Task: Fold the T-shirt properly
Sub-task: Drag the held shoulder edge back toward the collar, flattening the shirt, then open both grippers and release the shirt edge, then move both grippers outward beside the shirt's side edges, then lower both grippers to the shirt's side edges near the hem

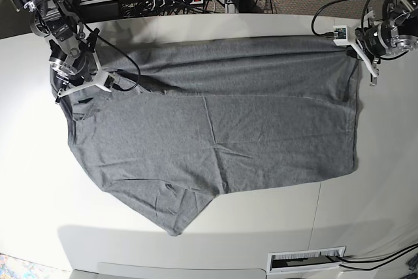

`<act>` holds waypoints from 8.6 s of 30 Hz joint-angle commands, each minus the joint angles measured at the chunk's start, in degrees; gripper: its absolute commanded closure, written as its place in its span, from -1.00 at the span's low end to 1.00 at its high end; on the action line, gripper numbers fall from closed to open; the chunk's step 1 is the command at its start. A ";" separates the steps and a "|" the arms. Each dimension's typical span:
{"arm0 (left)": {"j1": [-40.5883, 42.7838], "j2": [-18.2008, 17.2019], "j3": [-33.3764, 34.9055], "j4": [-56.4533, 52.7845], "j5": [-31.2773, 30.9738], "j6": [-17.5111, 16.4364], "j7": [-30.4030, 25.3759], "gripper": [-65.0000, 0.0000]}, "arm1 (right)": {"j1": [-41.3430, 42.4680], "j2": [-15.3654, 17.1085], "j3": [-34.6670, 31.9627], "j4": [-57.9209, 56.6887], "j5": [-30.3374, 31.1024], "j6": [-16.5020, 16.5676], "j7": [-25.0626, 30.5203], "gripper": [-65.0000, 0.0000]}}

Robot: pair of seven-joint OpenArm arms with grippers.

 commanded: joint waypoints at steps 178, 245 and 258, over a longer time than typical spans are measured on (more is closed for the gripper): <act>-58.86 21.14 -9.42 -58.84 -51.89 -3.43 13.00 0.21 | 9.81 -1.38 36.02 -8.44 27.28 2.27 18.16 0.32; -52.92 25.40 -9.42 -56.92 -54.71 1.57 26.14 0.21 | 26.75 -12.07 27.41 -17.51 21.24 2.32 14.78 0.32; -53.70 25.35 -9.42 -56.89 -60.74 -1.46 25.68 0.21 | 26.75 -12.07 27.39 -17.51 21.22 2.32 14.53 0.32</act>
